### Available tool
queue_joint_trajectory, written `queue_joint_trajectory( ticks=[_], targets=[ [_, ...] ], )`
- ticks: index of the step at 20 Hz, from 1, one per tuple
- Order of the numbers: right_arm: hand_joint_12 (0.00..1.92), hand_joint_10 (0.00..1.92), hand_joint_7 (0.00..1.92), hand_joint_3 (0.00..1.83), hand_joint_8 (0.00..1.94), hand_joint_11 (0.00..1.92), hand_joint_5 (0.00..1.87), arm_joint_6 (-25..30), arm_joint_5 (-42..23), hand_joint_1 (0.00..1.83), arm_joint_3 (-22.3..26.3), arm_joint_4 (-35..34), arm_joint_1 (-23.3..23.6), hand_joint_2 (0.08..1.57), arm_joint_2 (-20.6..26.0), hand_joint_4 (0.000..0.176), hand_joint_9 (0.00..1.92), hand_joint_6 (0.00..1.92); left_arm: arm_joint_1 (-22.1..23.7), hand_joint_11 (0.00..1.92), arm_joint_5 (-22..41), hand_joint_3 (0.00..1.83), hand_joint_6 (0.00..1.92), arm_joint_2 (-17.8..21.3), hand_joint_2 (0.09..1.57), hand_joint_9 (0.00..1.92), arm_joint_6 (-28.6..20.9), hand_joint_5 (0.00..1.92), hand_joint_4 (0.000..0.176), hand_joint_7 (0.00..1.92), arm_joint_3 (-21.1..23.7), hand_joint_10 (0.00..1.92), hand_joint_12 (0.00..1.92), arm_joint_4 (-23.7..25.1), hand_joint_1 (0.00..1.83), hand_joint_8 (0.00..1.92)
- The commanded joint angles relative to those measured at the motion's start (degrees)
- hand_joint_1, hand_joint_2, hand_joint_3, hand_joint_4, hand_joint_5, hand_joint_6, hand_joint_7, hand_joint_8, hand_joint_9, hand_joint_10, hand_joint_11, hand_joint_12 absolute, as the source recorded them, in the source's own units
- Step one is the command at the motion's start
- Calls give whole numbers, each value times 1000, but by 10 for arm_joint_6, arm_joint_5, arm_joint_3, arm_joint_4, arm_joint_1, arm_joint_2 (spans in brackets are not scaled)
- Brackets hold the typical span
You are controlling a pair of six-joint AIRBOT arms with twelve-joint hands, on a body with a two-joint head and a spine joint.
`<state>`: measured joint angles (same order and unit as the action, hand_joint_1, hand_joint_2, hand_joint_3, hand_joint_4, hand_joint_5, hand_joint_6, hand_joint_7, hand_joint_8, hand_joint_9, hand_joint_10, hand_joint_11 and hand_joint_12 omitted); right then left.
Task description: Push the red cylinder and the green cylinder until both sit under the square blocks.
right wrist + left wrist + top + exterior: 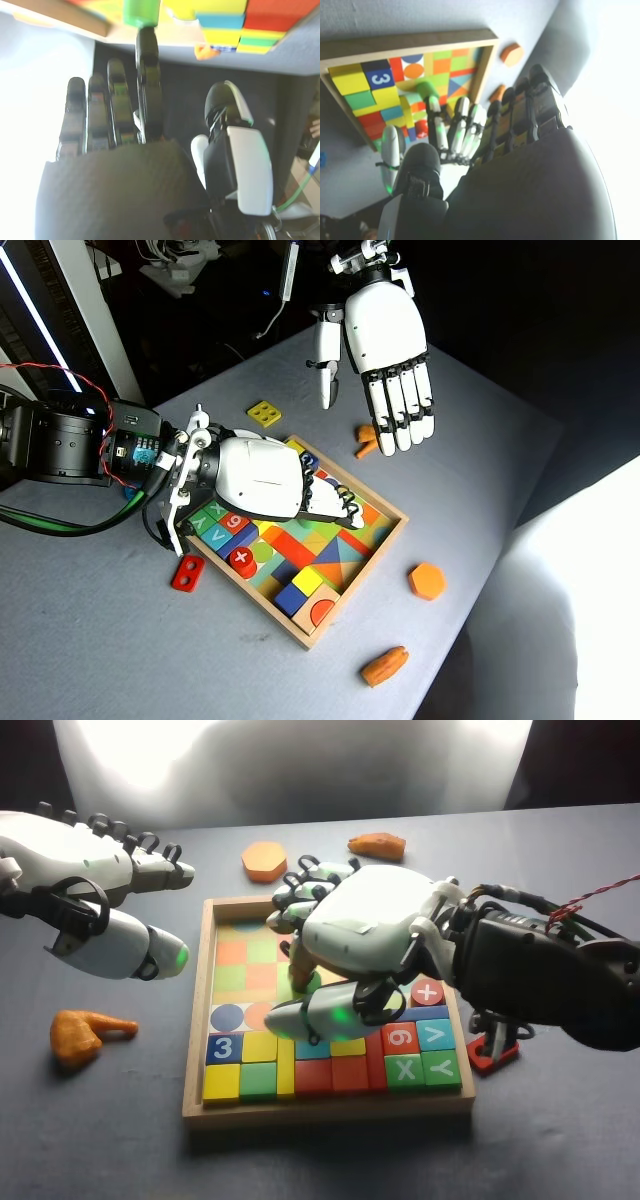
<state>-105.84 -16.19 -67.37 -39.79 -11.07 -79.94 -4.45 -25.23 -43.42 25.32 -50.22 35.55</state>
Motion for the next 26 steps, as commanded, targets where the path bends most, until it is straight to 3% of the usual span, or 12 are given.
queue_joint_trajectory(
  ticks=[1, 3, 4, 8, 12, 15, 19, 22, 24, 26],
  targets=[
    [177, 38, 296, 0, 6, 0, 939, 1, -31, 10, 1, 8, -4, 1201, 10, 0, 111, 40, 10, 0, 32, 0, 0, 1, 1387, 59, 2, 0, 0, 53, -4, 7, 351, 18, 0, 4],
    [174, 34, 285, 0, 1, 0, 943, 3, -26, 15, 5, 8, -7, 1197, 21, 0, 102, 41, 11, 0, 32, 0, 0, 2, 1381, 60, 2, 0, 0, 50, -2, 6, 357, 18, 0, 2],
    [56, 31, 282, 0, 0, 0, 942, 2, -24, 36, 8, 8, -8, 1197, 25, 0, 98, 41, 11, 0, 33, 0, 1, 2, 1375, 73, 2, 4, 0, 63, -1, 8, 394, 18, 0, 4],
    [82, 36, 297, 0, 4, 0, 956, -5, -17, 64, 29, 8, -12, 1194, 52, 0, 112, 46, 11, 0, 33, 0, 0, 5, 1372, 55, 2, 0, 0, 39, -1, 2, 288, 18, 0, 3],
    [0, 28, 266, 1, 0, 0, 934, -8, -11, 50, 64, 8, -15, 1204, 89, 0, 94, 39, 11, 0, 33, 0, 2, 5, 1374, 87, 2, 9, 0, 71, -3, 7, 390, 18, 0, 5],
    [8, 30, 272, 0, 2, 5, 934, -16, -11, 33, 85, 8, -15, 1200, 109, 0, 97, 40, 11, 0, 35, 1, 0, 5, 1374, 66, 2, 0, 0, 51, -3, 1, 295, 18, 0, 1],
    [13, 32, 266, 3, 0, 2, 931, -22, -10, 34, 110, 9, -17, 1207, 138, 0, 102, 39, 12, 0, 39, 0, 0, 5, 1374, 70, 2, 0, 0, 56, -1, 1, 316, 16, 0, 2],
    [137, 38, 292, 0, 13, 0, 946, -22, -10, 36, 116, 9, -17, 1201, 147, 0, 117, 43, 12, 0, 40, 3, 1, 5, 1386, 83, 2, 5, 0, 78, -1, 3, 318, 14, 0, 5],
    [9, 30, 318, 2, 5, 0, 935, -21, -14, 27, 116, 9, -12, 1208, 149, 0, 105, 40, 12, 0, 40, 3, 1, 5, 1394, 92, 2, 13, 0, 80, -1, 2, 331, 13, 0, 1],
    [0, 27, 312, 4, 7, 0, 916, -18, -17, 1, 115, 9, -2, 1213, 149, 0, 98, 32, 12, 0, 40, 2, 6, 5, 1394, 92, 2, 25, 0, 83, -1, 2, 319, 13, 0, 2]
  ],
)
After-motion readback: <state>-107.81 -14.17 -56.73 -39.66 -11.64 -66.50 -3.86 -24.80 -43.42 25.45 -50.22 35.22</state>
